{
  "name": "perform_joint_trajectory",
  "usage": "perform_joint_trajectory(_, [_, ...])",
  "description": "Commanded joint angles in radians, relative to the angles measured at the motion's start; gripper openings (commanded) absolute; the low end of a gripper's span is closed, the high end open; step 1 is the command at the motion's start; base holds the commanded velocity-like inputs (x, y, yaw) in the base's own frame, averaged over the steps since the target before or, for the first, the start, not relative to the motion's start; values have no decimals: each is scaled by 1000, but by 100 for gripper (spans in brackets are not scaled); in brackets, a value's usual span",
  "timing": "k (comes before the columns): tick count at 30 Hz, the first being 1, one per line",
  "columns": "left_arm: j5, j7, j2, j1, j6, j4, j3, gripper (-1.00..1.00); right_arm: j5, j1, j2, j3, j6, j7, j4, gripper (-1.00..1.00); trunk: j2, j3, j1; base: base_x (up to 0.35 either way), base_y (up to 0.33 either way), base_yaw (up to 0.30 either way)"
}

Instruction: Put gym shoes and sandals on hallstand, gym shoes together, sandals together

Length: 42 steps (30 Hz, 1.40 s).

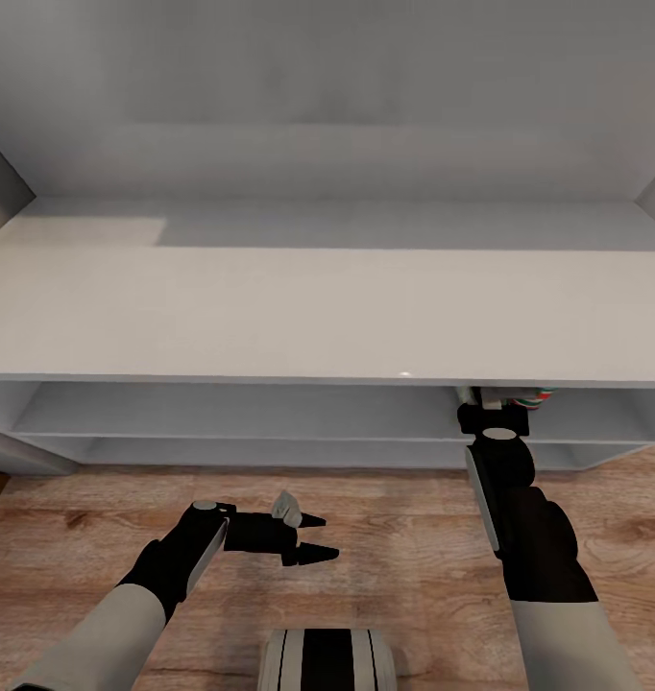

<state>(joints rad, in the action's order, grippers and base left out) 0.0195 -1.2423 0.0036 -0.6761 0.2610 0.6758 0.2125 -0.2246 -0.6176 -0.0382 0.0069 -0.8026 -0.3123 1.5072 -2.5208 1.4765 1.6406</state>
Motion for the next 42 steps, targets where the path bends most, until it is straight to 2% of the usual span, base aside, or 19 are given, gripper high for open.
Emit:
perform_joint_trajectory(1, [2,-2,0,0,11,1,2,100,-2,-1,0,1,-6,-2,1,-100,0,1,0,119,0,0])
perform_joint_trajectory(42, [2,-3,1,0,11,1,1,100,-2,-1,0,-1,-6,-2,1,-100,0,1,0,42,0,0])
